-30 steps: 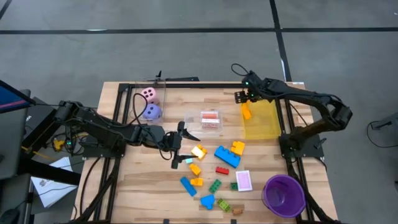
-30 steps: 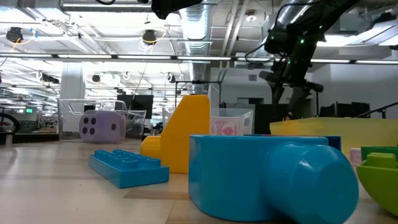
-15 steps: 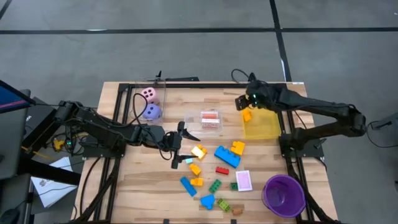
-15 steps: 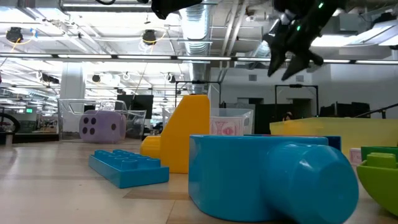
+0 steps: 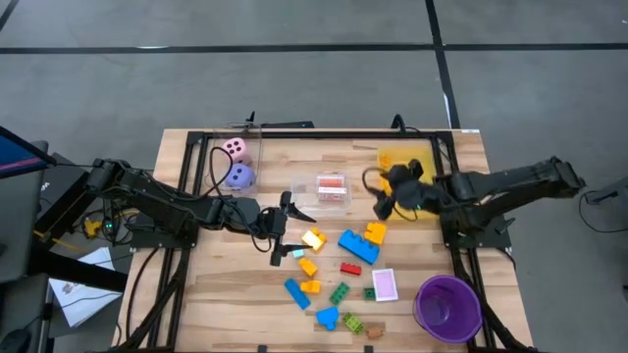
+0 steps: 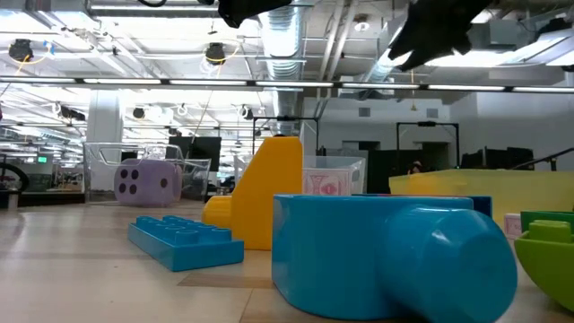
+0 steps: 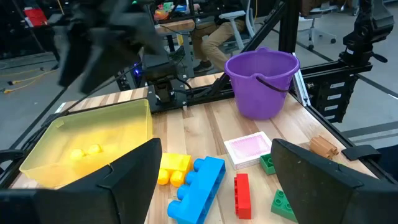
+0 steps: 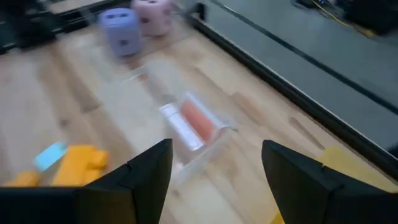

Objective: Pick & Place Toys
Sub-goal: Put the yellow game piece into the yellow bin

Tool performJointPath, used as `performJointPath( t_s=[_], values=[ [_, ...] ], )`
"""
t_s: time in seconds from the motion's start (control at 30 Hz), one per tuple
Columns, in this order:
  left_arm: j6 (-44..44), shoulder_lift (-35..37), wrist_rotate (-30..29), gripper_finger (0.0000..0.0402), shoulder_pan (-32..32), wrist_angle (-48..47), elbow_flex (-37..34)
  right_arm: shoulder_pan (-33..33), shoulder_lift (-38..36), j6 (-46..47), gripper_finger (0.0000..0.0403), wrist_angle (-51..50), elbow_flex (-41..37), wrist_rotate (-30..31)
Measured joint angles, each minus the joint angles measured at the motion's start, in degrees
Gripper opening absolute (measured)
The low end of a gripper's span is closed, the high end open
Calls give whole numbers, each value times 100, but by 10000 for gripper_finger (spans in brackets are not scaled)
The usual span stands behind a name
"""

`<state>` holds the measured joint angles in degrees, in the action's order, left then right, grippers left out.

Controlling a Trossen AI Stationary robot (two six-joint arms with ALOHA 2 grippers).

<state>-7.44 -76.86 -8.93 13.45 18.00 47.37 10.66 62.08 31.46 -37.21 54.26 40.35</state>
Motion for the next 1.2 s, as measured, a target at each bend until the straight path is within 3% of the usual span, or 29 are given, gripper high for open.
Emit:
performJointPath(
  t_s=[0.4, 0.7, 1.07, 1.2],
  values=[
    [20, 0, 0, 298, -1, 4, 0, 2164, 2, -437, 240, 72, 0, 78],
    [83, 0, 2, 298, 124, 7, 0, 3283, 4, -453, 240, 253, 0, 627],
    [37, 0, -12, 298, 548, 5, 0, 3690, 4, -820, 240, 492, -2, 1146],
    [37, 0, -389, 298, 860, -28, 0, 3679, 4, -1128, 240, 697, -2, 1264]
  ],
)
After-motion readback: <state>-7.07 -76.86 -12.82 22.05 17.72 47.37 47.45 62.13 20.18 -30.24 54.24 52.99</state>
